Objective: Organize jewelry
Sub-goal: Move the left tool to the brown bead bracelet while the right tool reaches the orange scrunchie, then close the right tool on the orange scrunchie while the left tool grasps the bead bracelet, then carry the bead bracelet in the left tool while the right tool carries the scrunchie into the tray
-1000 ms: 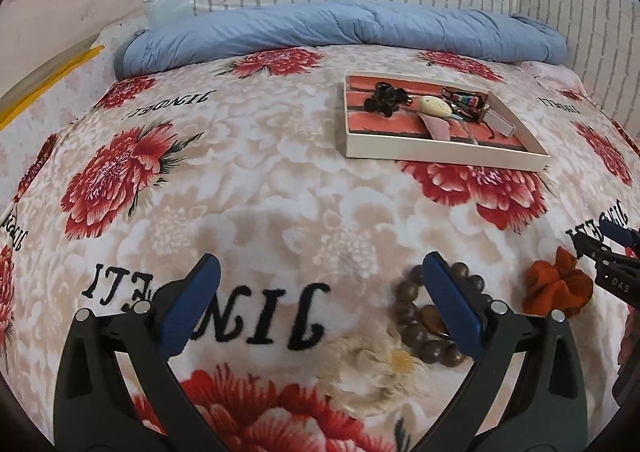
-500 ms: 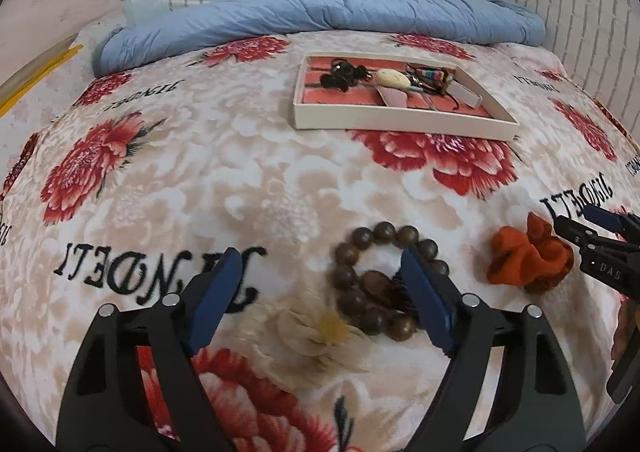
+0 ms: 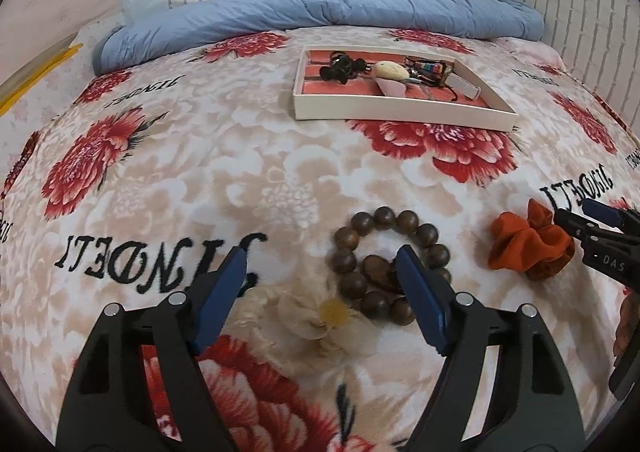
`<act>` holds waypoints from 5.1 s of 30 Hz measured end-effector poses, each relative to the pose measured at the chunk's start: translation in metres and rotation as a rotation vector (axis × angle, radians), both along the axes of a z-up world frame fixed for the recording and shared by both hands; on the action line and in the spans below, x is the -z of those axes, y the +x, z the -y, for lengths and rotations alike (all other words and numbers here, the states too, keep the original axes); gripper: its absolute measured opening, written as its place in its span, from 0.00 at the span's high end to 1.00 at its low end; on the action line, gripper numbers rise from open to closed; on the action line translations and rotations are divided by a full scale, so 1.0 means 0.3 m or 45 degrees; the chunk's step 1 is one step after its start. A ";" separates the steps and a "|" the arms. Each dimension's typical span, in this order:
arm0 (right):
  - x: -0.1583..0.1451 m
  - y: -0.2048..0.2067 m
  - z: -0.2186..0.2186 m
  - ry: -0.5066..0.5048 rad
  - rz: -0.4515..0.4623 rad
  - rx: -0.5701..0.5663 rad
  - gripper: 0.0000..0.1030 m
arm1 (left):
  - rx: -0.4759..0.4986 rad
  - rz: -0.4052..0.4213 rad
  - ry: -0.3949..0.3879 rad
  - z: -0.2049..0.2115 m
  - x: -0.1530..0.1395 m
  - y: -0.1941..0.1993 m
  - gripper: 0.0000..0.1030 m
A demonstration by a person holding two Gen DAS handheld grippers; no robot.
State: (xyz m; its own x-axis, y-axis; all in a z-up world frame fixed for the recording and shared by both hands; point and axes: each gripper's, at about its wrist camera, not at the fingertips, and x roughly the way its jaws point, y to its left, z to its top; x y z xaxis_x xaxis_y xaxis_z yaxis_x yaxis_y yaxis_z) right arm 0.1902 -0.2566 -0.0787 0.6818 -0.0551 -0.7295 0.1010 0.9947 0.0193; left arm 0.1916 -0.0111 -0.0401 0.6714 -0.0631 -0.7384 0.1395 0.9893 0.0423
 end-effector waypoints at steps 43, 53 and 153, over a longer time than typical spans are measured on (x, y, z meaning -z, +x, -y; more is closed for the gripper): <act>0.053 0.024 0.005 -0.052 -0.059 -0.029 0.94 | 0.066 -0.054 -0.030 0.103 0.077 -0.016 0.39; 0.051 0.026 0.062 -0.025 -0.058 -0.011 0.97 | 0.081 -0.071 -0.025 0.147 0.103 0.013 0.50; -0.253 0.769 0.180 0.084 0.383 -0.006 0.94 | 0.120 0.201 -0.221 0.389 -0.217 0.837 0.82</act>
State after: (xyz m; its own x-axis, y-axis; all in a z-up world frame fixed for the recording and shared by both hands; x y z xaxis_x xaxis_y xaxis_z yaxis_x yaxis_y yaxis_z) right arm 0.4209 -0.3106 -0.0028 0.8678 -0.0108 -0.4967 0.0765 0.9908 0.1120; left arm 0.4427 -0.1277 0.0249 0.7627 -0.2477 -0.5975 0.2367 0.9666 -0.0986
